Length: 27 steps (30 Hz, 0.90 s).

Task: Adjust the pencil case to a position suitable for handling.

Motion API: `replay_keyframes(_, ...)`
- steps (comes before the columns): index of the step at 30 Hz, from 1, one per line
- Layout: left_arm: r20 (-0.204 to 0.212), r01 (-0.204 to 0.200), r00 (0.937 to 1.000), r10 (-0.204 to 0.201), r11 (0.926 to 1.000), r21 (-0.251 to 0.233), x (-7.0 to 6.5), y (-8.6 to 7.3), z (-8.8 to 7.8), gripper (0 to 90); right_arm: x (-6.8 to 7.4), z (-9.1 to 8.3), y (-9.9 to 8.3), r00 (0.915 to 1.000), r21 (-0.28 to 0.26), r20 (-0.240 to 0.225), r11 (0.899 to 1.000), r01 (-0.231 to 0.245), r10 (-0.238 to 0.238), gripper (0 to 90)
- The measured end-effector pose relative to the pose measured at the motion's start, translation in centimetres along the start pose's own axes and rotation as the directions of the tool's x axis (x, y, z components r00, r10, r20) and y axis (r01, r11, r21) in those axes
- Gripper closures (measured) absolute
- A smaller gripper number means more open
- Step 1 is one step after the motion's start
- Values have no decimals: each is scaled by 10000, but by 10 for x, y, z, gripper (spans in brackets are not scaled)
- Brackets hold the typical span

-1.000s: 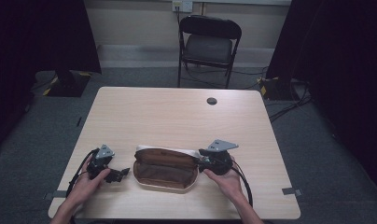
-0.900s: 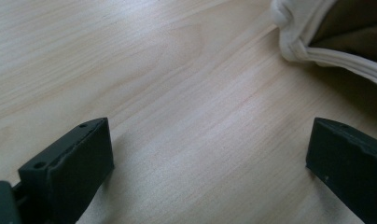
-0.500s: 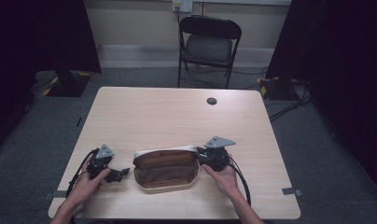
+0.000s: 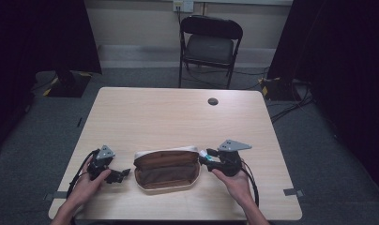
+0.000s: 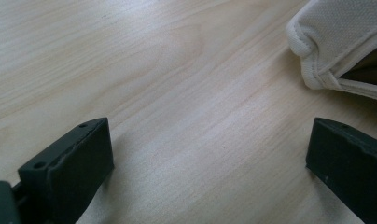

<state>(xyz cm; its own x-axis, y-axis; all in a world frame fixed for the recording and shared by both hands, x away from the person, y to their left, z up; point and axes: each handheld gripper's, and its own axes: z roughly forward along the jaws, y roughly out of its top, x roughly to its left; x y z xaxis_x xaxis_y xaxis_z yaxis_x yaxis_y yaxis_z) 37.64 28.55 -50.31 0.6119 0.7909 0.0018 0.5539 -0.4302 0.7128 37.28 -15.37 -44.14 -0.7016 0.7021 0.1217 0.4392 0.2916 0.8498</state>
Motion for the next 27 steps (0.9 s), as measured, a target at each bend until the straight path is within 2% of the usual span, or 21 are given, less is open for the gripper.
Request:
replay_keyframes(2, -2, 4, 10000, -4, 10000, -4, 0, 0, 0, 0, -8, -5, -9, 9996, 388, 265, 9992, 44, -54, 529)
replay_keyframes(6, 1, 2, 10000, -2, 10000, 0, 0, 0, 0, 0, -16, -6, -20, 9988, 536, 479, 9985, -114, 89, 549)
replay_keyframes(9, 41, 54, 10000, -54, 10000, 1, 0, 0, 0, 0, -24, 0, -27, 9969, 936, 786, 9956, 18, -92, 556)
replay_keyframes(11, 40, 57, 10000, -57, 10000, -3, 0, 0, 0, 0, -28, 2, -28, 9966, 1037, 826, 9946, -21, -65, 556)
replay_keyframes(16, 41, 57, 10000, -57, 10000, 0, 0, 0, 0, 0, -30, 7, -30, 9963, 1231, 854, 9924, 5, -111, 554)
replay_keyframes(19, 17, 7, 10000, -7, 10000, 7, 0, 0, 0, 0, -29, 15, -32, 9951, 1549, 916, 9877, 222, -368, 538)
replay_keyframes(26, 25, 9, 10000, -9, 10000, -12, 0, 0, 0, 0, -30, 24, -36, 9936, 1894, 1068, 9818, 151, -359, 544)
replay_keyframes(27, 23, 9, 10000, -9, 10000, -14, -1, 0, 0, 0, -30, 28, -37, 9900, 2179, 1272, 9754, 325, -614, 567)
